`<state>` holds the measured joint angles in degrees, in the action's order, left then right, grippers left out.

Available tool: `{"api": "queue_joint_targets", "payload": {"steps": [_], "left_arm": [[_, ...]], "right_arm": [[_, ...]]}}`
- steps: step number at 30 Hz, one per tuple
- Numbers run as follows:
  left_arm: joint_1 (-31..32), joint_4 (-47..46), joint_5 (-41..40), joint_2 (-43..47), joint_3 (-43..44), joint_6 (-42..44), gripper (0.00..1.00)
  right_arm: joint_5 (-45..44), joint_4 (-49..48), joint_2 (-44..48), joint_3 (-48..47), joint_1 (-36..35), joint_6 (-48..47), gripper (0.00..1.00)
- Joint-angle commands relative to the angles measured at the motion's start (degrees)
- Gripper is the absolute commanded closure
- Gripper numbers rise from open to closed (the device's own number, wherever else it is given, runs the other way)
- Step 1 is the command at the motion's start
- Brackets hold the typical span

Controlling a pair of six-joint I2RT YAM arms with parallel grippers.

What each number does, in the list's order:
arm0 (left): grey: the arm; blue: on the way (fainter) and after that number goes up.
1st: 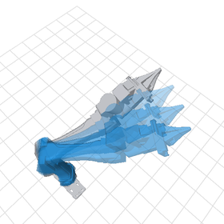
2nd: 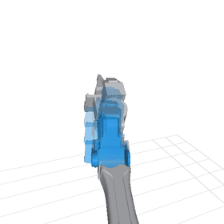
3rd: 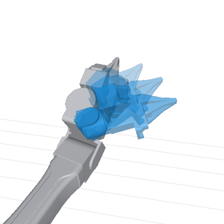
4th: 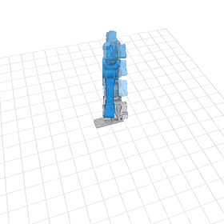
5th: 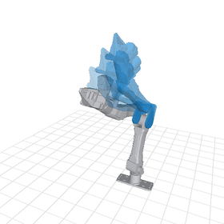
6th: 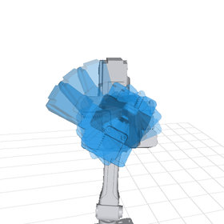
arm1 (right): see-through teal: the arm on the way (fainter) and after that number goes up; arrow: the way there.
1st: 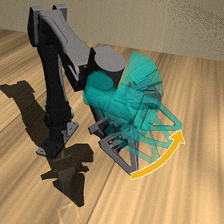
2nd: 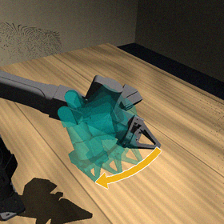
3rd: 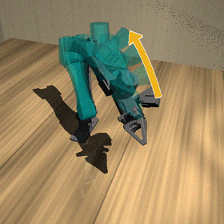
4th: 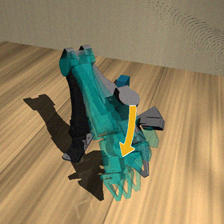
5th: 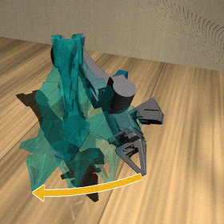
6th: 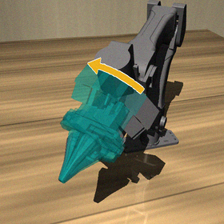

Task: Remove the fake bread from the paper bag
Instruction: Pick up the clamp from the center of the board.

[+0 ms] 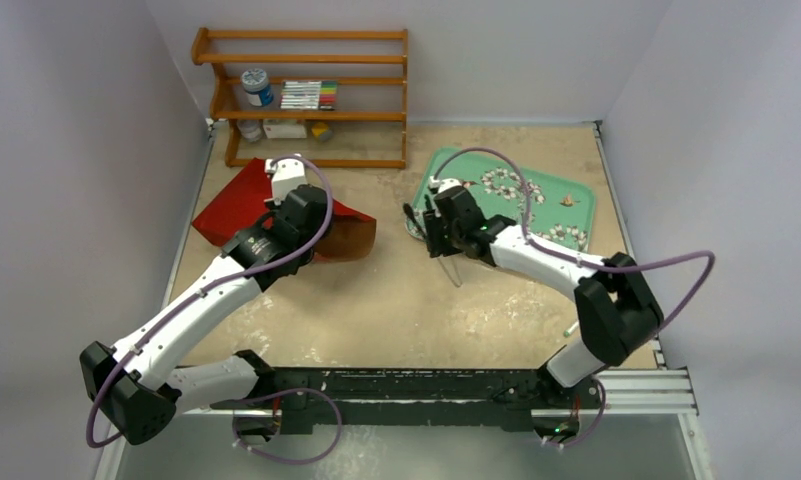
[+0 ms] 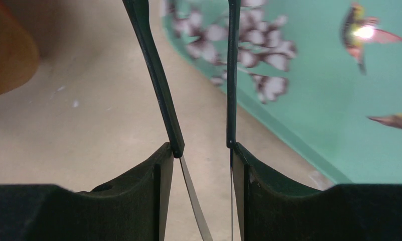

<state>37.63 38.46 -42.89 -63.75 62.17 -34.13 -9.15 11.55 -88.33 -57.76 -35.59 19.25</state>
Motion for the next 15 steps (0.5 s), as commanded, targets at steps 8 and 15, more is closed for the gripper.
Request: {"api": "queue_joint_targets", "payload": {"steps": [8,15], "left_arm": [[-0.24,7.50,-9.74,4.30,0.88,-8.81,1.00],[-0.25,10.06,-10.81,6.49,0.24,-11.49,1.00]], "right_arm": [[4.01,-3.37,-8.75,-6.95,-8.70,-4.92,0.53],[4.41,-4.71,-13.53,-8.63,-11.64,-6.21,0.50]]}}
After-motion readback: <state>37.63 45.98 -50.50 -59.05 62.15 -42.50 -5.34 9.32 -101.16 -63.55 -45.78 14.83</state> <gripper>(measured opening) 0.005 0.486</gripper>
